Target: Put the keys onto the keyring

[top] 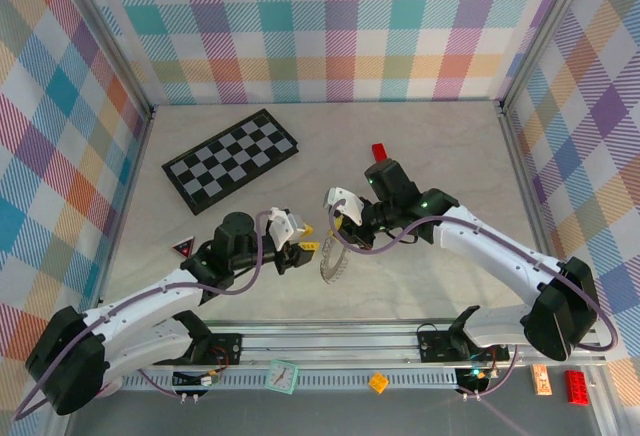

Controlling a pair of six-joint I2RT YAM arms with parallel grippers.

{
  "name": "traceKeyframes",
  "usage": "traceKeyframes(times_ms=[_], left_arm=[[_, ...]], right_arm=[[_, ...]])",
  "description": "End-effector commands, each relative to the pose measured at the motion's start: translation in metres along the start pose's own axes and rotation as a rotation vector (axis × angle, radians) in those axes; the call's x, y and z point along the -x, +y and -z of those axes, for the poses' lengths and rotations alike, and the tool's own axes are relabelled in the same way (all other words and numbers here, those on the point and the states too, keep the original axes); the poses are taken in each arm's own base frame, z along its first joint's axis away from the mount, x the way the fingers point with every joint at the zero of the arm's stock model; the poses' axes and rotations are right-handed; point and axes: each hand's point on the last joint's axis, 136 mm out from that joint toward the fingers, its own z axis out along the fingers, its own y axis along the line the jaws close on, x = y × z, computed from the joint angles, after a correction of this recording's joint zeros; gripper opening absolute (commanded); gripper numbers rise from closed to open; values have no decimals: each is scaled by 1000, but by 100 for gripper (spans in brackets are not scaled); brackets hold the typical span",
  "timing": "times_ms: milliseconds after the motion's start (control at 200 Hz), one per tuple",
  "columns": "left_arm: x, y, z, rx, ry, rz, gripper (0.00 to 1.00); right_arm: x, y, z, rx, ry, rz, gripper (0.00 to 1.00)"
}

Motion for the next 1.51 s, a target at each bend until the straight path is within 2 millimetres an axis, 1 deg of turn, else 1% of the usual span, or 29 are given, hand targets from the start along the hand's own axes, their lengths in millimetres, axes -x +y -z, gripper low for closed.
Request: traceKeyframes(times_ms=[0, 90, 235, 380, 550, 840, 990, 1195, 1500], left_arm=[[11, -2, 0, -54, -23, 64, 40], [14, 0, 0, -54, -40, 67, 38], [20, 0, 0, -52, -56, 12, 32], [24, -6, -4, -107, -47, -24, 28], [32, -12, -6, -155, -65, -61, 28], [25, -21, -12, -229, -34, -62, 27], [25, -22, -12, -239, -37, -66, 23], [27, -25, -11, -257, -51, -76, 17], [36, -28, -8, -264, -101, -85, 16]], right_arm=[[15, 8, 7, 36, -85, 40, 0], [15, 11, 7, 50, -93, 49, 0], [17, 16, 7, 78, -104, 58, 0], [17, 18, 6, 93, -102, 61, 0], [17, 19, 6, 103, -100, 63, 0], [21, 21, 6, 121, -112, 63, 0], [23, 24, 7, 139, -125, 63, 0], [28, 26, 7, 159, -145, 54, 0], [33, 27, 1, 198, -177, 17, 0]])
